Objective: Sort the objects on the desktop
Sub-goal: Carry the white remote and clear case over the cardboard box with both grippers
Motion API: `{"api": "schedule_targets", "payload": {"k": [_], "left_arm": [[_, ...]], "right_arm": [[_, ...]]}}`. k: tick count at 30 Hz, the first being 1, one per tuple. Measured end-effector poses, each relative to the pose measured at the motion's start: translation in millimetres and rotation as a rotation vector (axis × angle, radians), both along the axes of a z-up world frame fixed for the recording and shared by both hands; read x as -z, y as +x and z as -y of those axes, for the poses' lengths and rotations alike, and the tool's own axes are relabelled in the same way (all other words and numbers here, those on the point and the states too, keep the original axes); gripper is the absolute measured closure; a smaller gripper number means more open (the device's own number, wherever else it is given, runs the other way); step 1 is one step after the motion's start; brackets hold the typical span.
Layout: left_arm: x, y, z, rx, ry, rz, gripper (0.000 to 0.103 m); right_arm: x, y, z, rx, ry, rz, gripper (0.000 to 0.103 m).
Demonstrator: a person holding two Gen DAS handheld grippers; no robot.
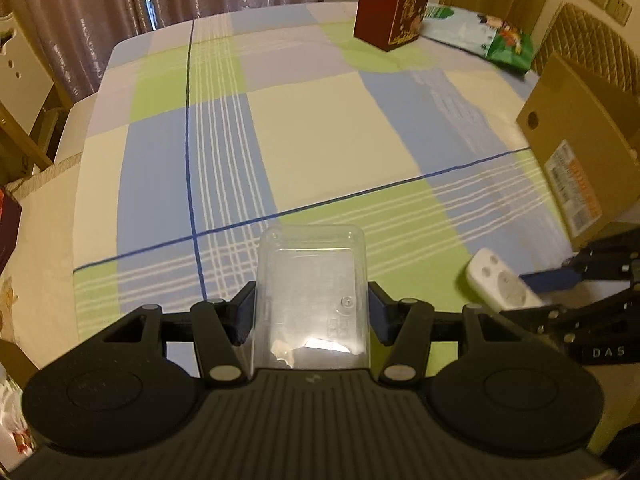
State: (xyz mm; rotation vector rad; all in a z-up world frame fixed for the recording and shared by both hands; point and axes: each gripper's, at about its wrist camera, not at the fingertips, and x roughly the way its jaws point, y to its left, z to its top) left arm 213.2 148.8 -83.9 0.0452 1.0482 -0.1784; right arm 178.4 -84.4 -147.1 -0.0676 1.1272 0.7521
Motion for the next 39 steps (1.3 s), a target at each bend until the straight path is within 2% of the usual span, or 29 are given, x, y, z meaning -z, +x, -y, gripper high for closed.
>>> {"api": "schedule_targets", "payload": {"k": [6,10,19,24,29,36,39], "left_arm": [[-24,-13,17,0.015,-0.015,0.034,0.051],[-40,-21,41,0.054,-0.041,0.054,0.051],[-79,-23,124,0.198,-0.125,0.140,0.051],[-96,-12,180,0.299,-0.132,0.187,0.051],[-106,7,245,0.425,-0.107,0.232,0.051],[-104,53,339,0.613,-0.052,0.275,0.051],[-91,76,374,0.699,0.011,0.260,0.051]], "right_arm": [[-39,-5,35,0.049,0.129,-0.010,0.063],[-69,-9,68,0.085,0.186,0.021,0.063],[-124,-11,182,0.265,0.272,0.085,0.063],[-154,5,257,0.373,0.227,0.154,0.063],[-164,24,315,0.427,0.171,0.179,0.063],[-152,73,352,0.346,0.019,0.161,0.063],[-143,94,361,0.291,-0.051,0.149,0.063]]}}
